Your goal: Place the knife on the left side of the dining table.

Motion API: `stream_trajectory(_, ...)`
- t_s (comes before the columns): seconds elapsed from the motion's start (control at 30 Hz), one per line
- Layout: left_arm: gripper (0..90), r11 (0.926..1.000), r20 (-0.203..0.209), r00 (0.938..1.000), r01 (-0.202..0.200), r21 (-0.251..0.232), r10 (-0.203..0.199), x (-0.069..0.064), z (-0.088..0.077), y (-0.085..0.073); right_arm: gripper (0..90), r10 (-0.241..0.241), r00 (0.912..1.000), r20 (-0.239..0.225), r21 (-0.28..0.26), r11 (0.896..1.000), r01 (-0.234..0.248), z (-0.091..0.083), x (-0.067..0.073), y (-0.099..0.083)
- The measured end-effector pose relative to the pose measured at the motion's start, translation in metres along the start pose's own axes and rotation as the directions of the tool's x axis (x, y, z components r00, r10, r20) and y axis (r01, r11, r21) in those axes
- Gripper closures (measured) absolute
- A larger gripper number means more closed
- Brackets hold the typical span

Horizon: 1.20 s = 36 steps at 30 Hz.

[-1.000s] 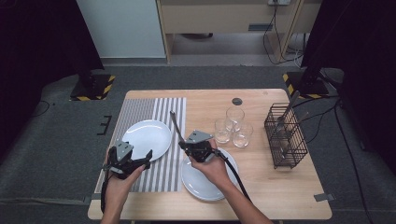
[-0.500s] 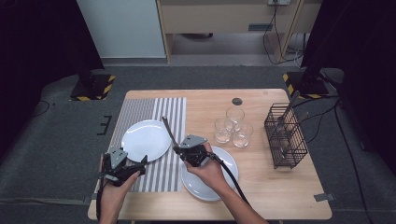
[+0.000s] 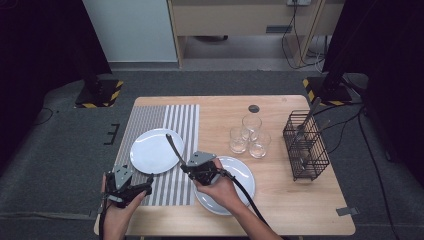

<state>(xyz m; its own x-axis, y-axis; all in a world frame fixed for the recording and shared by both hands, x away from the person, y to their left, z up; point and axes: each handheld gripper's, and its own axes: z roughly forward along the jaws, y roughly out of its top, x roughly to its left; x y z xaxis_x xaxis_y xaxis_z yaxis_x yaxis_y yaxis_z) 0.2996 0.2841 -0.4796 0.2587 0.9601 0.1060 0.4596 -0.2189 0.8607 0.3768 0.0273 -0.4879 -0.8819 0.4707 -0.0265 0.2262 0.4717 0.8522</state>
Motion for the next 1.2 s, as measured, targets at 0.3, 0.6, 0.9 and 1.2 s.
stream_trajectory(0.3, 4.0, 1.0000, -0.007, 1.0000, 0.001, 0.008, -0.001, -0.003, -0.008, -0.008, 89.3, -0.007, 0.9994, -0.033, 0.017, 1.000, 0.007, 0.004, 0.008, -0.006)
stream_trajectory(0.6, 4.0, 0.9998, -0.006, 0.9999, 0.012, 0.013, -0.012, -0.003, -0.015, -0.018, 89.3, -0.025, 0.9977, -0.063, 0.055, 0.998, 0.029, 0.009, 0.014, -0.010)
stream_trajectory(0.9, 4.0, 0.9996, -0.010, 0.9997, 0.024, 0.015, -0.024, 0.000, -0.016, -0.023, 89.3, -0.034, 0.9966, -0.075, 0.076, 0.996, 0.040, 0.012, 0.016, -0.012)
stream_trajectory(1.2, 4.0, 0.9990, -0.011, 0.9992, 0.037, 0.024, -0.037, 0.002, -0.013, -0.030, 89.3, -0.046, 0.9952, -0.087, 0.102, 0.993, 0.054, 0.015, 0.017, -0.013)
